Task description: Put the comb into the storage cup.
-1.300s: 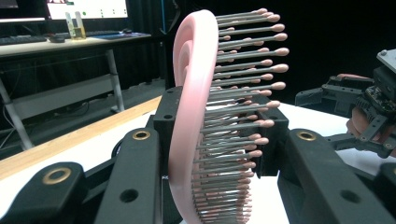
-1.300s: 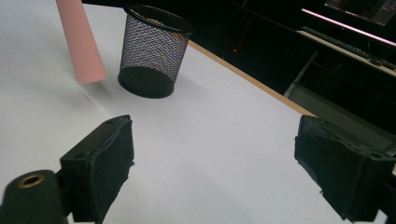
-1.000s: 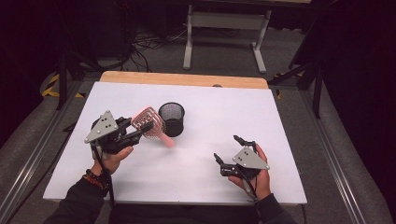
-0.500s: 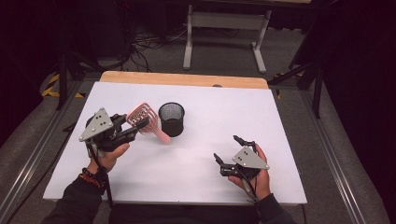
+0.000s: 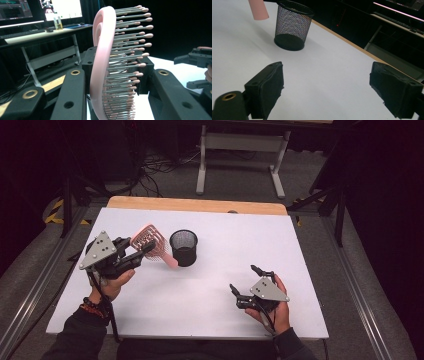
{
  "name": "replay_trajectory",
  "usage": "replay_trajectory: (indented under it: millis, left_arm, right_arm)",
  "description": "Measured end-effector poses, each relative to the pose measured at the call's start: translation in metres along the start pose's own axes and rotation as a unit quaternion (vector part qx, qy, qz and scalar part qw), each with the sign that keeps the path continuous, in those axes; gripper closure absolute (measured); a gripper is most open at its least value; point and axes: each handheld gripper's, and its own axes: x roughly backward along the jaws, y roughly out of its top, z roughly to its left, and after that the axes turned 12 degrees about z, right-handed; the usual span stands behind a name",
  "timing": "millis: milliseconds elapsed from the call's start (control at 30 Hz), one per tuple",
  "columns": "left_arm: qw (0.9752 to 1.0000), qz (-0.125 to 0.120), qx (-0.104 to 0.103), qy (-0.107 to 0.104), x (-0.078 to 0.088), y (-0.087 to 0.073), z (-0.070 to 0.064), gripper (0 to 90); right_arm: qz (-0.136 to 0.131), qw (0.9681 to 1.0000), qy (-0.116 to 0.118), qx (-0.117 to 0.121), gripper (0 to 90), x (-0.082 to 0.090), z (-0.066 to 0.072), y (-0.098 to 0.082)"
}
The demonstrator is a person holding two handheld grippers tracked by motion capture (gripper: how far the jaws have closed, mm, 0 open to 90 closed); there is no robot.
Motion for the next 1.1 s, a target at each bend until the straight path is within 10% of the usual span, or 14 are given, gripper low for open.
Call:
replay_trajectory:
  millis: [1100]
  left_arm:
    - [0.9996,-0.019,-0.017,0.011,-0.001,0.045,0.013,62.7]
  right_arm:
    - [0.003,1.0000,0.000,0.001,12.7,0.000,0.000,-0.001]
